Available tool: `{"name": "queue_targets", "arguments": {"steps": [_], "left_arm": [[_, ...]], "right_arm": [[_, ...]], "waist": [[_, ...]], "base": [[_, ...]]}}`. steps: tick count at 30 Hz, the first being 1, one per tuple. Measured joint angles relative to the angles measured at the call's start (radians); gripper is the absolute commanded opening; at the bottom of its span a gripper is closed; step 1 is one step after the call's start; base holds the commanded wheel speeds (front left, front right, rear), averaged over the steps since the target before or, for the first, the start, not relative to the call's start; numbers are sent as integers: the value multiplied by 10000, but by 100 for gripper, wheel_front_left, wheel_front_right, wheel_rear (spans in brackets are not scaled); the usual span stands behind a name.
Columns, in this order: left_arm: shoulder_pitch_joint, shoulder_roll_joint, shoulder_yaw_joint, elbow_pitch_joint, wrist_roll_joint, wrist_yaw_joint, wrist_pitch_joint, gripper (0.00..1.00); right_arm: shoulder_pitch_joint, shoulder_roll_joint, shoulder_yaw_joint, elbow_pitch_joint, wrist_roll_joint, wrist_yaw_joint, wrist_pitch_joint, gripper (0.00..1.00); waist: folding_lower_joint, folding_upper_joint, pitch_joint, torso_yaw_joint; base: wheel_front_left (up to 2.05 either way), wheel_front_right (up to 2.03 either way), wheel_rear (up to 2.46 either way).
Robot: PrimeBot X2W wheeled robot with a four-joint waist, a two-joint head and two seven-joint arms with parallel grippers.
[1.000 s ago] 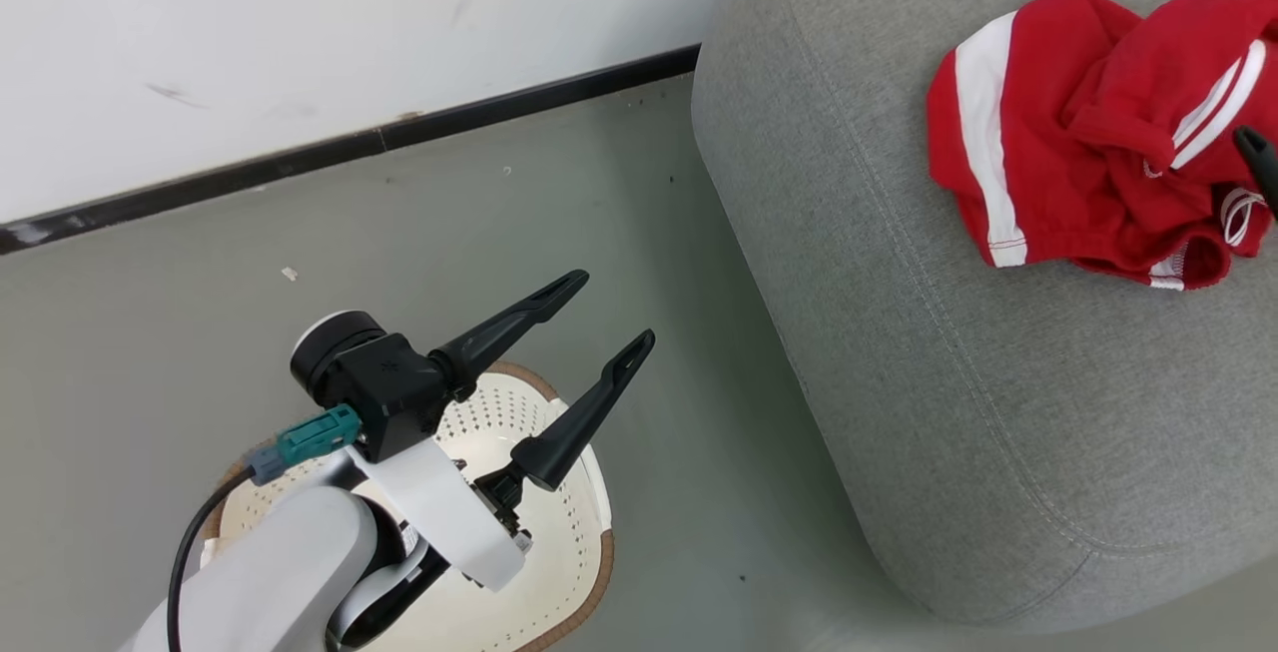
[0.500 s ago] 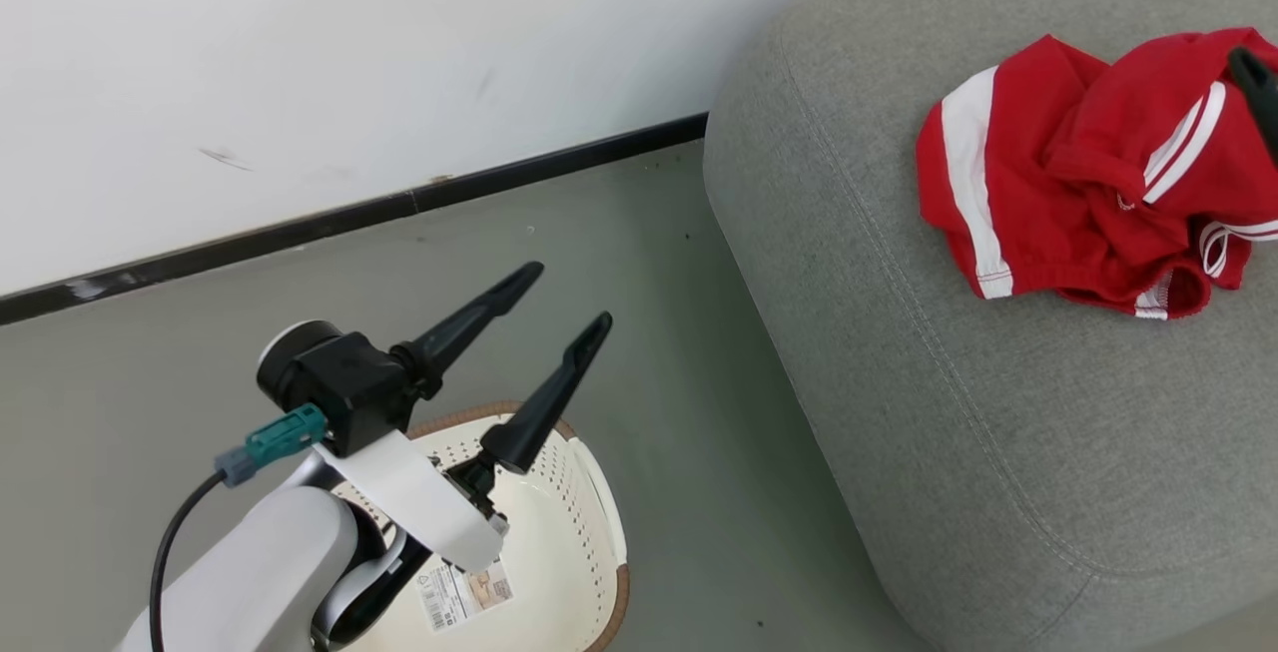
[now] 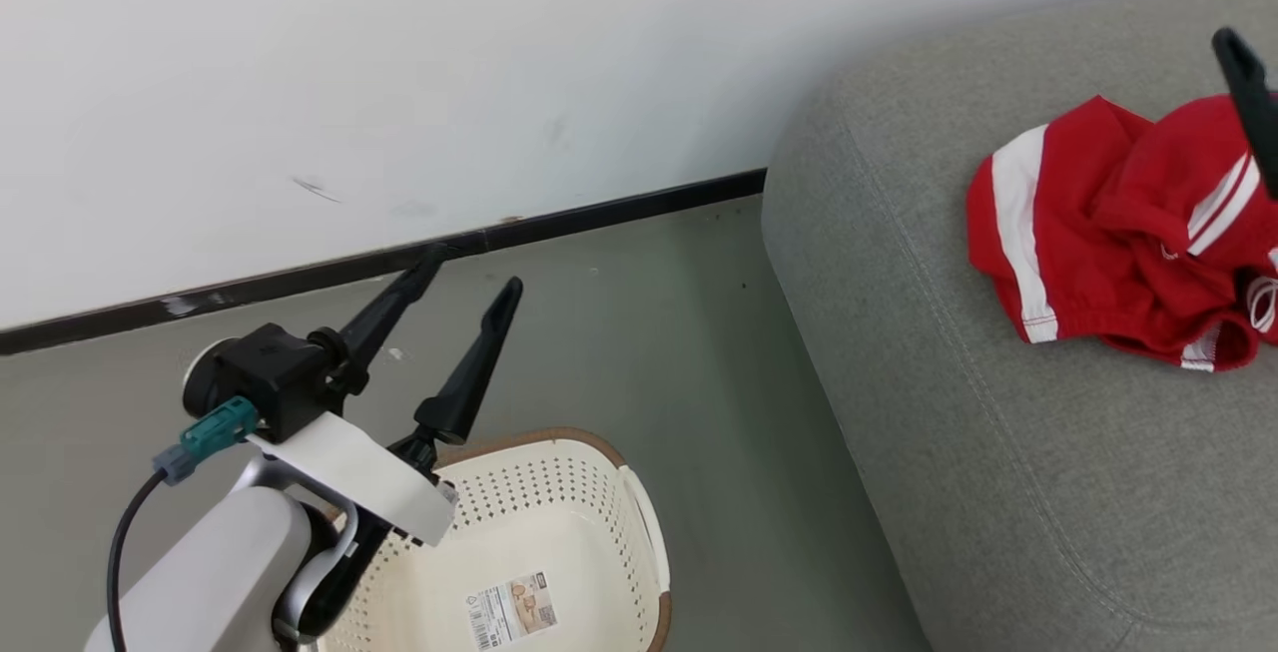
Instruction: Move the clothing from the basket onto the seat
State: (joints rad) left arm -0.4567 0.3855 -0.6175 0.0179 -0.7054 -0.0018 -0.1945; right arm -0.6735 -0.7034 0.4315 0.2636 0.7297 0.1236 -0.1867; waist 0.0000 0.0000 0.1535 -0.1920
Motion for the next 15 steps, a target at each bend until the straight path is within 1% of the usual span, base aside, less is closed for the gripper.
{"name": "queue_targets", "arguments": {"steps": [5,7,8,11,15], "left_arm": [[188,169,293,217,35,395,-19,100],[235,196,324,249,33,414,-25,100],[360,201,414,280,21,523,-86,100],[503,209,466,334,17,587,-138,100],[711,255,522,408,17,656,-176,100]], "right_arm": [[414,25,142,-2,-10,0,-125,100],[467,25,140,-17,-10,0,-167,100],[609,23,125,-29,-12,0,-251,100],[797,23,94,-82,-23,0,-345,100],[1032,155,46,-309,-117,0,-510,100]], "waist": [[0,0,-199,314],[0,0,-234,376],[0,0,-302,498],[0,0,-393,677],[0,0,-507,903]], "base": [[0,0,0],[0,0,0],[0,0,0],[0,0,0],[0,0,0]]}}
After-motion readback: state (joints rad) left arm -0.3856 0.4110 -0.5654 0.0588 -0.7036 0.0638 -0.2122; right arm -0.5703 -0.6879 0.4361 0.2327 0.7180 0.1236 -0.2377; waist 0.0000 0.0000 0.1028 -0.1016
